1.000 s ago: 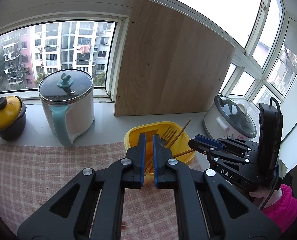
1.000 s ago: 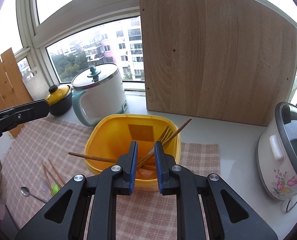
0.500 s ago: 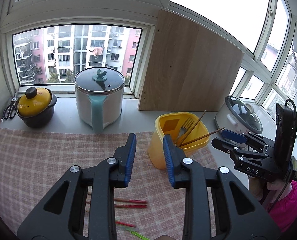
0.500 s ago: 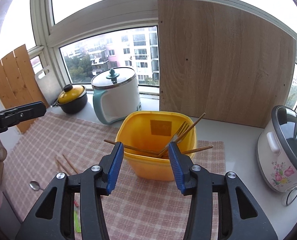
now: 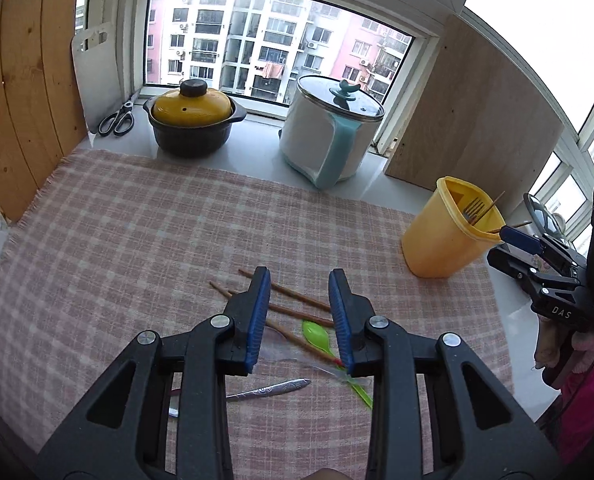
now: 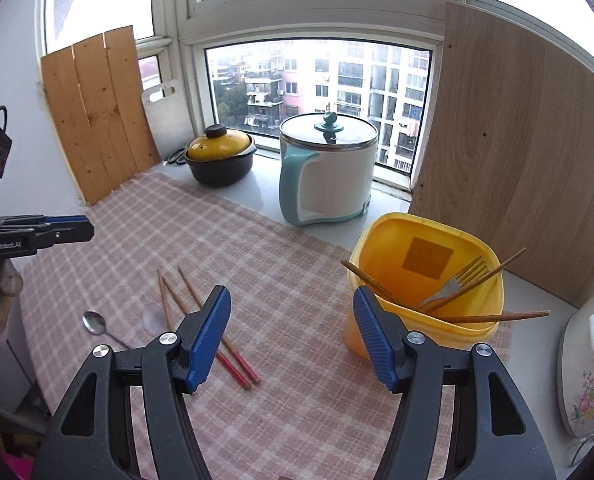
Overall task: Organize utensils
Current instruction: 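Withdraw both tools from the container back over the remaining utensils, then close the right gripper on a red-tipped chopstick while the left gripper closes on the silver spoon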
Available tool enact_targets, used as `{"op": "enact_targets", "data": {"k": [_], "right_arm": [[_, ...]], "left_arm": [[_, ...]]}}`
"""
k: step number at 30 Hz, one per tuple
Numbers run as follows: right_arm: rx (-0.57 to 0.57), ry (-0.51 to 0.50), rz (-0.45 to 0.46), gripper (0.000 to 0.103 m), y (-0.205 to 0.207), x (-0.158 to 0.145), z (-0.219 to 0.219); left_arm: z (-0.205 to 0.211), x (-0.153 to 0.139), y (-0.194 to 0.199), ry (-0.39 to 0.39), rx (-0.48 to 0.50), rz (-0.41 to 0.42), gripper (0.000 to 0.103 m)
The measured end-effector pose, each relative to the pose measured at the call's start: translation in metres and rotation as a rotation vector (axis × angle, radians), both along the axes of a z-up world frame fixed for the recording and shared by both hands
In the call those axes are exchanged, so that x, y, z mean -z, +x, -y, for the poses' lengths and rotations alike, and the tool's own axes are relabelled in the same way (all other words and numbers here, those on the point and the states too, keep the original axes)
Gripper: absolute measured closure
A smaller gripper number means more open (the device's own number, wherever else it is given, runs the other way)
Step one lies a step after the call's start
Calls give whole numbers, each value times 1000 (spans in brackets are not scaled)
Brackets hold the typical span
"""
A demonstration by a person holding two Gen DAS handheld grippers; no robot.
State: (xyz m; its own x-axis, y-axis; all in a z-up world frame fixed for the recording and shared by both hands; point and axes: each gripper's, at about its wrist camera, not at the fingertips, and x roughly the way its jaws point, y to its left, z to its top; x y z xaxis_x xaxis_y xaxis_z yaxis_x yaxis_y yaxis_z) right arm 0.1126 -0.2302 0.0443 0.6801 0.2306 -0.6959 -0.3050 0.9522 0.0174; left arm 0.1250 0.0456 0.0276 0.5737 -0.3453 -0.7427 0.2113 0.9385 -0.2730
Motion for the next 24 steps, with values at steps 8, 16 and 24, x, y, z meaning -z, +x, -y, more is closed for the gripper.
{"op": "enact_targets", "data": {"k": [8, 16, 24], "right_arm": [[-148, -18, -94, 40, 18, 24, -38], [-255, -34, -220, 40, 33, 55, -69], [-286, -63, -309, 40, 48, 86, -86]], "left_arm": [[-45, 34, -33, -41, -136, -97, 73], [-80, 85, -69, -118, -258, -244, 73], [-99, 127, -75, -181, -336, -338, 73]]}}
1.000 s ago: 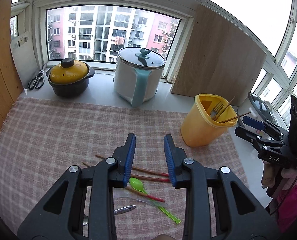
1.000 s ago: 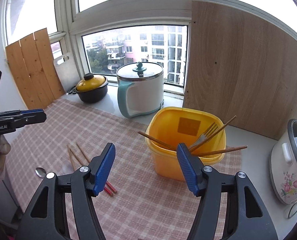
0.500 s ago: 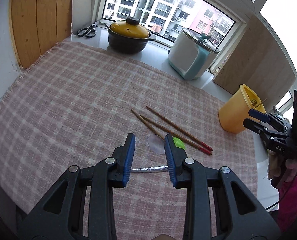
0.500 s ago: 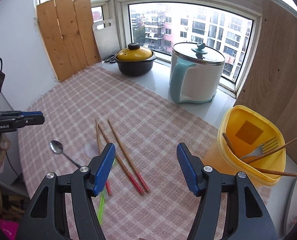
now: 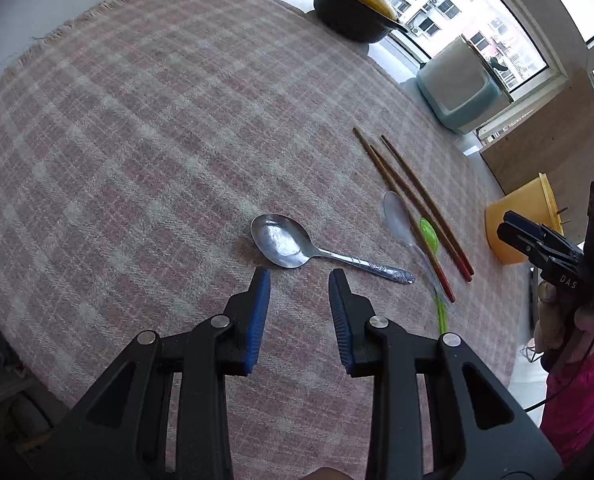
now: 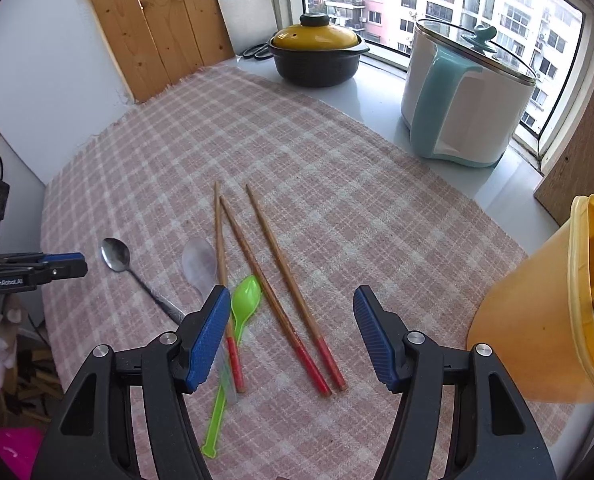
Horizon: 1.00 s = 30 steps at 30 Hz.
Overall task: Organize utensils
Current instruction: 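Close the right gripper on a red-tipped chopstick while the left gripper closes on the silver spoon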
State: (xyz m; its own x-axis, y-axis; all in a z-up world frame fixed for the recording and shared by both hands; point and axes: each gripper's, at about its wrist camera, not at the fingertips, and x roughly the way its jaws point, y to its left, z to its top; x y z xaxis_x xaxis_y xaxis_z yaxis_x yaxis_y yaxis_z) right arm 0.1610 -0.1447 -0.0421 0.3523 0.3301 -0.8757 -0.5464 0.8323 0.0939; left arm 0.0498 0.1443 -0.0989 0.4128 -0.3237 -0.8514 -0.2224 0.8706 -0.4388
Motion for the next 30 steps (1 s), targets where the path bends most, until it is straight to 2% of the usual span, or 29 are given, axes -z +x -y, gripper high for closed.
{"op": "enact_targets", "data": {"k": [6, 10, 12, 19, 26, 29, 30], "right_arm": [[-14, -43, -48, 40, 14, 17, -8], [-26, -32, -82, 40, 23, 24, -12], [-31, -38, -97, 46, 28, 29, -16], [-67, -83, -147, 65, 47, 46, -37], [-99, -156, -154, 73, 62, 62, -63], [-115, -188, -159, 78, 68, 68, -75], [-123, -204, -156, 78, 70, 71, -80]], "left_arm": [[-10, 20, 8, -68, -34, -31, 73], [-14, 27, 16, -79, -50, -32, 73], [-14, 29, 21, -86, -46, -30, 74], [0, 27, 45, -26, 18, 2, 73], [21, 27, 68, 32, 84, 32, 74], [29, 27, 75, 54, 100, 48, 80], [30, 28, 76, 55, 106, 47, 85]]}}
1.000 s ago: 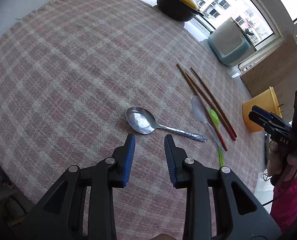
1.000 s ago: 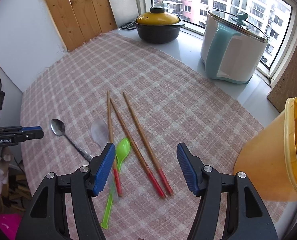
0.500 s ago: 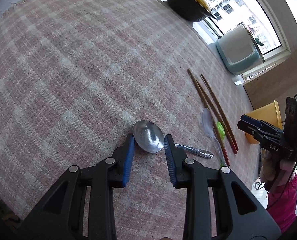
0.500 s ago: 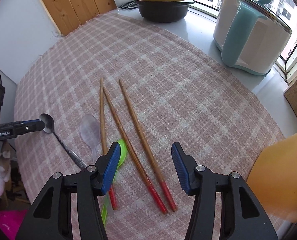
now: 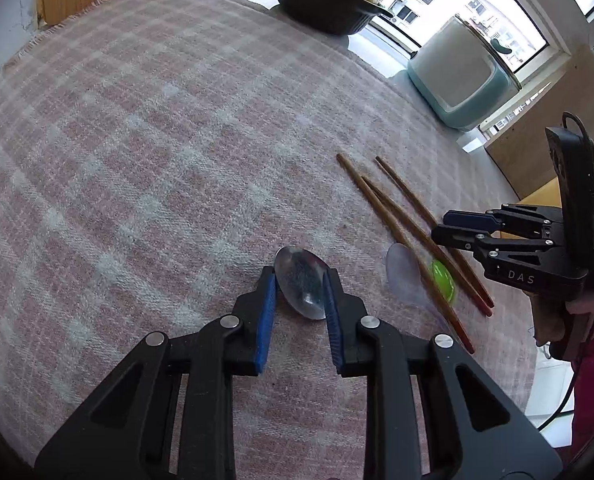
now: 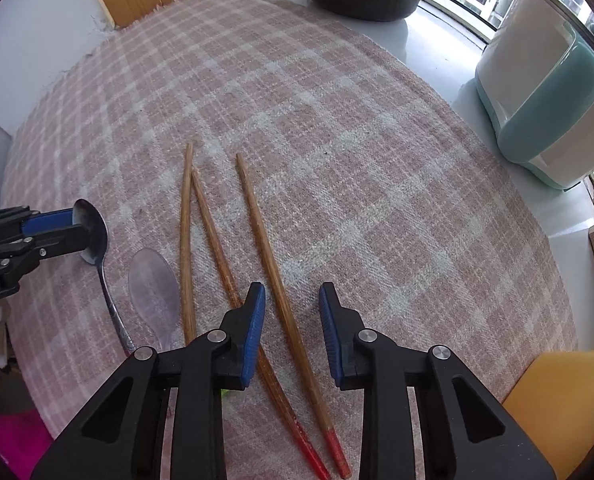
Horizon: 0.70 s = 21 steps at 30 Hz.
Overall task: Organize utensils
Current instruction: 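Close the right gripper on a red-tipped chopstick while the left gripper closes on the silver spoon, then lift the chopstick with the right gripper while the left gripper lifts the spoon toward the container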
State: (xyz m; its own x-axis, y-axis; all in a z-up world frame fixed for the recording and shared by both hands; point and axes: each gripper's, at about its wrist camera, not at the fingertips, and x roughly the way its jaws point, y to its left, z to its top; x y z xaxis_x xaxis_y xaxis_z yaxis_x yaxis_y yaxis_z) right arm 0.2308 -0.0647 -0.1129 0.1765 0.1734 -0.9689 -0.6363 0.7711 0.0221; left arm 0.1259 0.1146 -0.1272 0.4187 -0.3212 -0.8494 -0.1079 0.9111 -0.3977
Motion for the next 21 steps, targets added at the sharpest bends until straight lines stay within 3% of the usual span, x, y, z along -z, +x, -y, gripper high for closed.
{"op": "enact_targets", "data": {"k": [3, 7, 21], "right_arm": [[-29, -31, 17, 84, 1, 2, -8], [-49, -44, 15, 96, 1, 3, -10], [35, 25, 72, 98, -12, -21, 10]], "left_arm": [[2, 2, 4, 7, 7, 11, 94], [4, 2, 8, -1, 12, 21, 96], [9, -32, 5, -5, 3, 100, 102]]}}
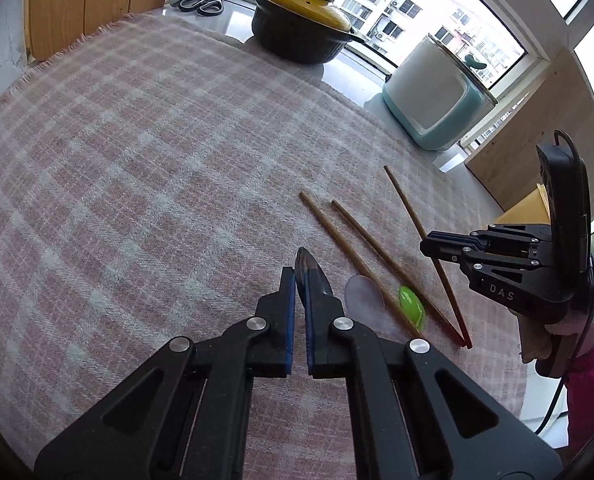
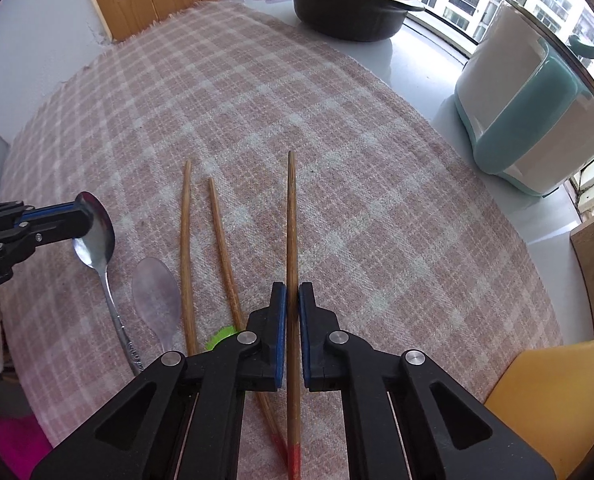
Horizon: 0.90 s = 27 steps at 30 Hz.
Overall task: Organize utensils
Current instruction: 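Lift the chopstick with the right gripper while the left gripper lifts the spoon toward the container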
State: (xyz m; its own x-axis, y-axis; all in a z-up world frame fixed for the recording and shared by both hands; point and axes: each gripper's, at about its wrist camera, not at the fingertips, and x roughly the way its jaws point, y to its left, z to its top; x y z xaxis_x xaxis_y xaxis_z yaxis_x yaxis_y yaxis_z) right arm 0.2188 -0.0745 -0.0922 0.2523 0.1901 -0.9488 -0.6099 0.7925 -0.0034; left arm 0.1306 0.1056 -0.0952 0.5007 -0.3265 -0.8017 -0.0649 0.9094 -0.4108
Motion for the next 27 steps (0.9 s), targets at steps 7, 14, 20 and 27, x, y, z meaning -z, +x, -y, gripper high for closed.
{"op": "enact_targets", "data": {"k": [7, 14, 20, 27], "right_arm": [[41, 38, 56, 98, -13, -25, 20], [80, 71, 110, 98, -22, -40, 44], [103, 91, 145, 98, -31, -55, 58], [137, 122, 183, 98, -40, -73, 72]], "left_arm": [[7, -28, -7, 19, 8, 66, 103], [23, -54, -18, 73, 46, 140, 103], [32, -70, -28, 70, 68, 176, 103], [38, -92, -36, 46, 86, 219, 103]]}}
